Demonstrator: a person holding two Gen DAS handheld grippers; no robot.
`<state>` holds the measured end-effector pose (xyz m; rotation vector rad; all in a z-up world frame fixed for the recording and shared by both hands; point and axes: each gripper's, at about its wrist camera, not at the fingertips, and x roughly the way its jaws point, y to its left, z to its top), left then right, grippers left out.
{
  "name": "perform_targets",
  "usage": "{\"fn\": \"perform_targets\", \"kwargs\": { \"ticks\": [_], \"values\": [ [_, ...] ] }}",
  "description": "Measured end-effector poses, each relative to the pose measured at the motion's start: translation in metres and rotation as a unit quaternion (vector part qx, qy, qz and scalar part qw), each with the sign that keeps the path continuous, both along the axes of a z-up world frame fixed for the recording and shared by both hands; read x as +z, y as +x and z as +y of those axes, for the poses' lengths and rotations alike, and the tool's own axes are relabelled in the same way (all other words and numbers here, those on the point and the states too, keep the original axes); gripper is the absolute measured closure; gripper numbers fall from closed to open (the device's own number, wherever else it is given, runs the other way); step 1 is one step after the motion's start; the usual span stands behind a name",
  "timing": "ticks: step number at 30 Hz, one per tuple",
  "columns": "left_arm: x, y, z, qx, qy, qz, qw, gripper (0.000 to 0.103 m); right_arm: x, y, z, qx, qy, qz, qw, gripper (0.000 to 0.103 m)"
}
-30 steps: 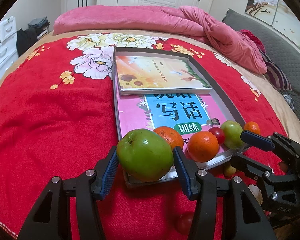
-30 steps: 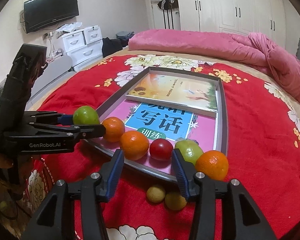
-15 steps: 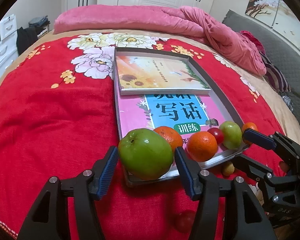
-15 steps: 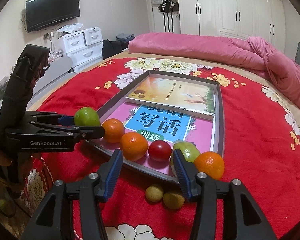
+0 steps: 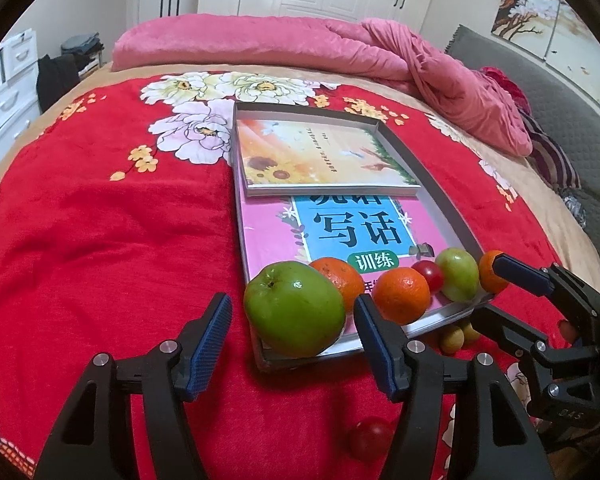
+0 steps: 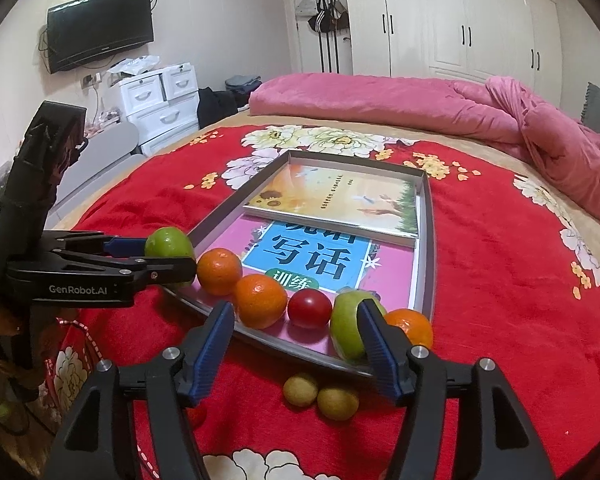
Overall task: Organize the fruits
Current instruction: 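Open the right tool to release the tomato while the left tool releases the guava in the tray, then withdraw both open tools from the tray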
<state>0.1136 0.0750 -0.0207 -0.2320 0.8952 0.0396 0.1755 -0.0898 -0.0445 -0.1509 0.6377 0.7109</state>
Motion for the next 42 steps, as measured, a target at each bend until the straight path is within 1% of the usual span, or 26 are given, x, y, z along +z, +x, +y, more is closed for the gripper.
{"fn": "perform_targets", "kwargs": {
  "ticks": [10, 13, 25, 26, 28, 33, 36, 42],
  "values": [
    [0.002, -0.002, 0.001, 0.003, 0.003, 0.001, 1.0000, 0.037, 0.000, 0.000, -0.001, -0.001, -0.001, -0.001, 1.000, 0.039],
    [0.002, -0.003, 0.001, 0.005, 0.005, -0.001, 1.0000, 0.027, 0.000, -0.001, -0.001, -0.002, 0.000, -0.002, 1.000, 0.039],
    [0.011, -0.007, 0.005, 0.013, 0.012, -0.014, 0.9997, 0.026, 0.005, -0.004, -0.005, -0.006, 0.005, -0.008, 1.000, 0.039],
    [0.012, -0.008, 0.005, 0.015, 0.012, -0.015, 0.9997, 0.026, 0.006, -0.004, -0.005, -0.007, 0.006, -0.009, 1.000, 0.038],
    [0.015, -0.009, 0.006, 0.017, 0.012, -0.018, 0.9996, 0.026, 0.007, -0.005, -0.006, -0.009, 0.009, -0.011, 1.000, 0.029],
    [0.022, -0.013, 0.006, 0.021, 0.009, -0.024, 0.9995, 0.025, 0.012, -0.005, -0.009, -0.012, 0.018, -0.015, 1.000, 0.028],
    [0.026, -0.015, 0.007, 0.023, 0.004, -0.027, 0.9994, 0.024, 0.013, -0.004, -0.011, -0.018, 0.022, -0.015, 0.999, 0.024],
    [0.031, -0.018, 0.009, 0.024, -0.008, -0.035, 0.9991, 0.024, 0.015, -0.003, -0.015, -0.028, 0.026, -0.016, 0.999, 0.019]
  ]
}}
